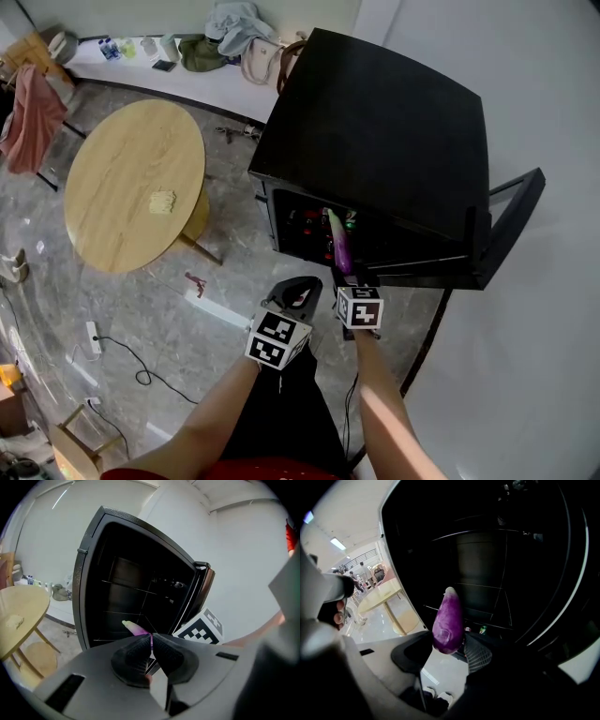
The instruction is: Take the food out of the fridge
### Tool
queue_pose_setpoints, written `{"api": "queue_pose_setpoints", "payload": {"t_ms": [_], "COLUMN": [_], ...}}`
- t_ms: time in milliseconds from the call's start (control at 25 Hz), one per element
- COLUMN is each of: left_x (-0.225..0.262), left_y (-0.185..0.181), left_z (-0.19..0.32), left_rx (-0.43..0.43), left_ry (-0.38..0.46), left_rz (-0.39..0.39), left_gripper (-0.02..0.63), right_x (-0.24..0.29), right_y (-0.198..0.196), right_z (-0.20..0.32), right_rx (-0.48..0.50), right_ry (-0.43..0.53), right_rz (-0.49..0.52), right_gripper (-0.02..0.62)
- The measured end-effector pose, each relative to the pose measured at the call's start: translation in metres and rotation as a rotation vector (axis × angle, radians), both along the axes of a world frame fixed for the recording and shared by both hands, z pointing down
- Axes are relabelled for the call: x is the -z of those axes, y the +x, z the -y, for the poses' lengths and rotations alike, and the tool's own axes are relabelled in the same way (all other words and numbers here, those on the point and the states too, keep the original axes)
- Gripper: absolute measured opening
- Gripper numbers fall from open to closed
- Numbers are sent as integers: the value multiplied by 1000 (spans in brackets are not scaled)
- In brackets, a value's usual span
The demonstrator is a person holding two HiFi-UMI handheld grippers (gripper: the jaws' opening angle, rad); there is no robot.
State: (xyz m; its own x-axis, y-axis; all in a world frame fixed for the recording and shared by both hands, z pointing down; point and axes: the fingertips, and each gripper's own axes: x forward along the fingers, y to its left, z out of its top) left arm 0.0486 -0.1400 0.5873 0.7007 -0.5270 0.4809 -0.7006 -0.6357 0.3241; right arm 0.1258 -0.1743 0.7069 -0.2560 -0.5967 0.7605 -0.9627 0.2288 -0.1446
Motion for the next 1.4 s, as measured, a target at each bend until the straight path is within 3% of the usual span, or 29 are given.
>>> {"api": "queue_pose_setpoints", "payload": {"t_ms": [560, 1400], "left_x": [24, 79], "left_y": [-5, 0], "left_z": [-23, -45], "left_rx": [-2, -50], "left_ry": [-41, -22], "left_rz": [-38, -98], "left_gripper": [9, 9], "right_x": [41, 115], "right_y": [-11, -17], "right_z": [-45, -97], "right_rx": [17, 88], "right_ry": [0, 69], "right_rz": [46, 83], "right_gripper": [213, 213]}}
